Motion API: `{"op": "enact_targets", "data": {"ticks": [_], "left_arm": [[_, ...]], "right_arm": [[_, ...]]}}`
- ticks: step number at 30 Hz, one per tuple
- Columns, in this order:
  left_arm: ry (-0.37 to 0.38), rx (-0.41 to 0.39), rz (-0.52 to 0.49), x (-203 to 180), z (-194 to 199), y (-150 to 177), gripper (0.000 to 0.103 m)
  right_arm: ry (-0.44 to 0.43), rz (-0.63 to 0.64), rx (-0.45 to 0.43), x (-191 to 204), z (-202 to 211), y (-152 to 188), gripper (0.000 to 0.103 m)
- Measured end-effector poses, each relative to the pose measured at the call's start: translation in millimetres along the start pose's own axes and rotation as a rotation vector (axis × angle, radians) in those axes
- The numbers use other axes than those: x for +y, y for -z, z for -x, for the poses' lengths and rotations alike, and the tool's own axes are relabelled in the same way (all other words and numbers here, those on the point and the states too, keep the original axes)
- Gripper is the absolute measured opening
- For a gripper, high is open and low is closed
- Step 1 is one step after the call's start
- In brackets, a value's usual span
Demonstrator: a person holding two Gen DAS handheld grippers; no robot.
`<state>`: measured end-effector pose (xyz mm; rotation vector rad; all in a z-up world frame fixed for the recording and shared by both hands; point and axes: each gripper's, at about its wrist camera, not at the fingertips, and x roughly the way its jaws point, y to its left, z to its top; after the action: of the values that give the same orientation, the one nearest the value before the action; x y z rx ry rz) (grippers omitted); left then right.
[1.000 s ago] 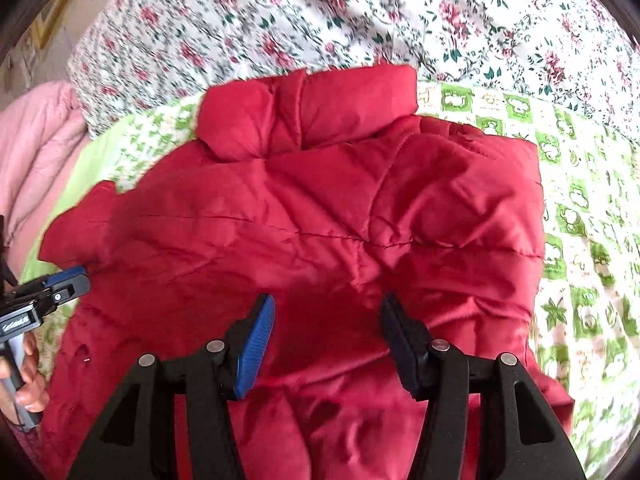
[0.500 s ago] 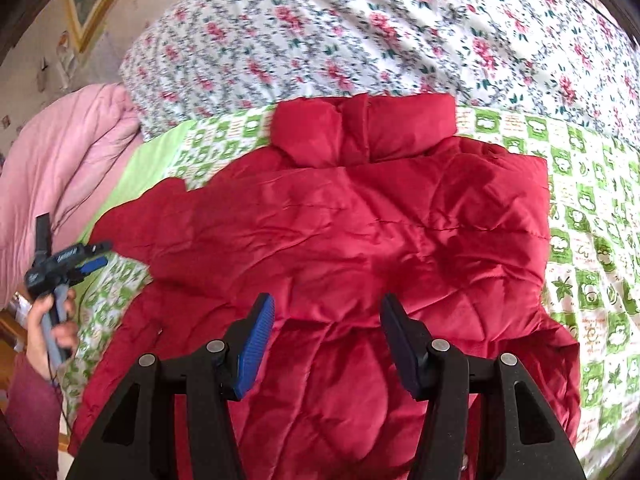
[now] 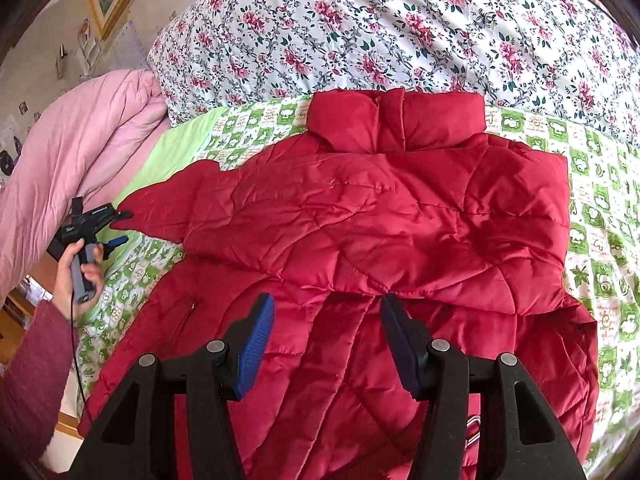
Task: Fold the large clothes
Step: 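Grasp the other jacket sleeve with the left gripper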
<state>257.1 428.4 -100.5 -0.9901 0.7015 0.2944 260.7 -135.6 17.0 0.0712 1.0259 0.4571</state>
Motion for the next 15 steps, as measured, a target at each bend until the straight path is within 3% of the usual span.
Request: {"op": "enact_targets", "data": {"ticks": [4, 5, 6, 7, 15], "left_arm": [[0.109, -0.031, 0.061, 4, -3, -5, 0.062], [0.108, -0.048, 0.036, 0, -1, -5, 0.054], [0.093, -0.051, 0.004, -5, -2, -5, 0.027], [0.087, -0.042, -0.027, -11, -3, -5, 0.012], [0.113, -0.101, -0.206, -59, 27, 8, 0.006]], "right_arm": [[0.003, 0.001, 0.009, -1, 1, 4, 0.057], [0.002, -0.002, 0.010, -1, 1, 4, 0.057], [0.003, -0.006, 0.010, -2, 2, 5, 0.057], [0.004, -0.008, 0.007, -4, 3, 6, 0.057], [0.005, -0.047, -0.009, -17, 11, 8, 0.057]]}}
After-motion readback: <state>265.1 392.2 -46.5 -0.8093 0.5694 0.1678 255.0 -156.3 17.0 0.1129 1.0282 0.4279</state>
